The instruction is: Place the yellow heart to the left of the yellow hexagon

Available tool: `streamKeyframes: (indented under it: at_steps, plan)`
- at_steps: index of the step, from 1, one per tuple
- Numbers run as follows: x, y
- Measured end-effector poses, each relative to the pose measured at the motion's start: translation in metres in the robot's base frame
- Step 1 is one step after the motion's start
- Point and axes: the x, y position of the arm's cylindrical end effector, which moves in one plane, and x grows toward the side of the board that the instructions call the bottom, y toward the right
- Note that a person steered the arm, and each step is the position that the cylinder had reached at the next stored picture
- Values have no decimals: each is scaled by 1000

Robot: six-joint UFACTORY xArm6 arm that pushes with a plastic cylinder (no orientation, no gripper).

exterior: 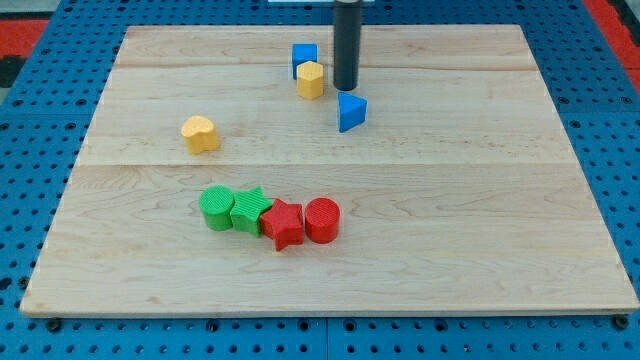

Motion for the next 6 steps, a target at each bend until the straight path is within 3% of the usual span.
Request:
streamKeyframes:
  at_steps: [1,2,4,6]
  plan:
    - [51,50]
    - [74,-17]
    - [39,-49]
    - [114,-73]
